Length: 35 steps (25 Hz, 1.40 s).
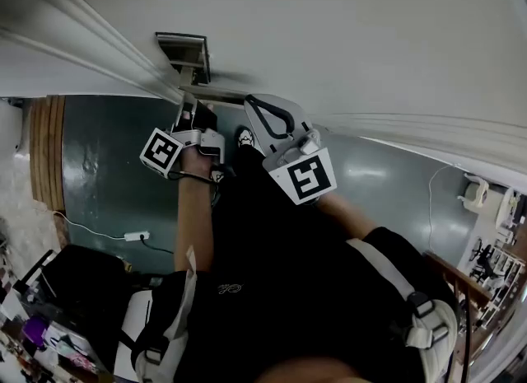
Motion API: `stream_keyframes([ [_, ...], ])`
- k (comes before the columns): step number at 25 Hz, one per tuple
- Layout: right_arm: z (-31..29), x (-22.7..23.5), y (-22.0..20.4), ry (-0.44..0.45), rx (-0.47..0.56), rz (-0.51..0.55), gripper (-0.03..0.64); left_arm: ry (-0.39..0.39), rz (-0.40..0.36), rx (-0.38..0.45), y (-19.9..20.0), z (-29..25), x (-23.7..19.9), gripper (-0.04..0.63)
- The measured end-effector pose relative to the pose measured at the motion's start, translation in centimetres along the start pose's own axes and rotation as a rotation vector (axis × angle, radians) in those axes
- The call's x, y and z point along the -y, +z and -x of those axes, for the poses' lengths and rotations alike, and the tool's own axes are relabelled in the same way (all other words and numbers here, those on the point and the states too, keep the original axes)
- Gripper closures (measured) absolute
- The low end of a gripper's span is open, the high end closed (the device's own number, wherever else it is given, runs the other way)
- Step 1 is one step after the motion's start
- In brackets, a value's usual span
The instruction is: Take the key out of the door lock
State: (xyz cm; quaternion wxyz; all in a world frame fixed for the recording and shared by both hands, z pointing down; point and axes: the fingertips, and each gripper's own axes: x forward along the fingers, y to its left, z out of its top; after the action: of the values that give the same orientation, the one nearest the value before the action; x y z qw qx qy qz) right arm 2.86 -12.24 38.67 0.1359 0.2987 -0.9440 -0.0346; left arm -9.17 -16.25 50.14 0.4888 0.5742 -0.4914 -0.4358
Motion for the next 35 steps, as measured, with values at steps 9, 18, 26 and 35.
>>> stream_keyframes([
  [9, 1.1, -1.2, 0.8, 0.006, 0.016, 0.015, 0.607, 0.01, -0.05, -0.058, -0.2, 0.3, 0.0, 0.56],
  [18, 1.5, -1.3, 0.6, -0.003, 0.025, 0.001, 0.607, 0.011, -0.027, -0.009, -0.1, 0.3, 0.0, 0.56],
  [26, 1.6, -0.4, 0.8, -0.022, 0.039, -0.024, 0.607, 0.022, -0.021, 0.0, -0.2, 0.2, -0.1, 0.56],
  [35, 0.7, -1.2, 1.2, 0.009, 0.049, -0.039, 0.607, 0.035, 0.005, 0.024, -0.4, 0.6, 0.0, 0.56],
])
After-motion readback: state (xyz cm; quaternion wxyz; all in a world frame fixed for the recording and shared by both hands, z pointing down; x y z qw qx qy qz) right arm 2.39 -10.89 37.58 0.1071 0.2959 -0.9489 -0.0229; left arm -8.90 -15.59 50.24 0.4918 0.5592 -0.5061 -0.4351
